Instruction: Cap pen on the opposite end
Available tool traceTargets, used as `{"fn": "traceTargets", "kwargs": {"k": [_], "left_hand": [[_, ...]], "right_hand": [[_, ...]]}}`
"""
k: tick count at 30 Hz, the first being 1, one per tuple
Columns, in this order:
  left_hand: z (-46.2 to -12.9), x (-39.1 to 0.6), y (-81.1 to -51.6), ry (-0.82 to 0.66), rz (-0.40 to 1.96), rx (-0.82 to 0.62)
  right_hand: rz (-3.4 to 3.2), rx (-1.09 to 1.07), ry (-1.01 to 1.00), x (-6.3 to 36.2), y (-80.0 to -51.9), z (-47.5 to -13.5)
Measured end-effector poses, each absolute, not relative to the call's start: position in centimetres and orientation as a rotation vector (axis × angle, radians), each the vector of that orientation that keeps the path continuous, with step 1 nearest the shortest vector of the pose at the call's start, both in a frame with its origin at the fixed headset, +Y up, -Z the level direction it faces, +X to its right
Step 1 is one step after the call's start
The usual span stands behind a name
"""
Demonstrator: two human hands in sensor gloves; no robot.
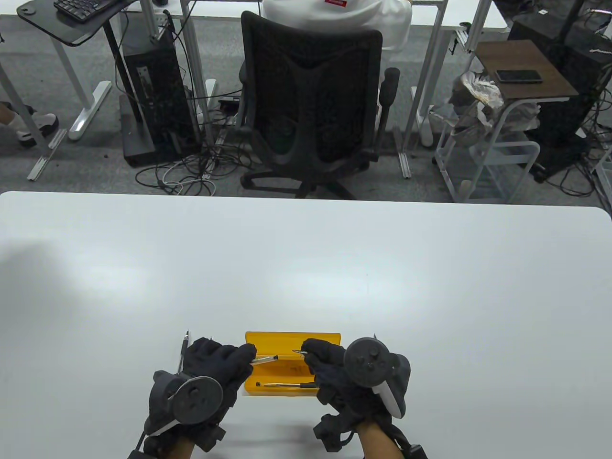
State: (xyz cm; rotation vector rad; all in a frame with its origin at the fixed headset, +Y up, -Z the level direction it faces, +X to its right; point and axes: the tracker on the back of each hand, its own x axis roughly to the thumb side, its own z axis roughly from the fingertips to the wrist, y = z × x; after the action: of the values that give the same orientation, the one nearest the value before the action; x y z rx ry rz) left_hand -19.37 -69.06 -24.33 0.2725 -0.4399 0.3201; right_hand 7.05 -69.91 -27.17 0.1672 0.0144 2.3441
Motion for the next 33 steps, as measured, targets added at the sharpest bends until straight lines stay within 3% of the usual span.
{"fn": "traceTargets", "kwargs": {"k": [12, 19, 33], "left_hand": [[-23.9, -18.2, -69.0, -0.496, 0.288, 0.268], [-23.8, -17.8, -69.2, -0.525, 0.23, 0.242], [-23.5, -17.0, -68.7, -0.545, 0.232, 0.258]], "right_hand": [[2.401, 0.295, 0.063, 5.2, -70.2, -26.7], [2.337, 0.35, 0.244, 4.9, -70.9, -26.9], [2.573, 0.44, 0.102, 3.7, -69.7, -26.1]]}}
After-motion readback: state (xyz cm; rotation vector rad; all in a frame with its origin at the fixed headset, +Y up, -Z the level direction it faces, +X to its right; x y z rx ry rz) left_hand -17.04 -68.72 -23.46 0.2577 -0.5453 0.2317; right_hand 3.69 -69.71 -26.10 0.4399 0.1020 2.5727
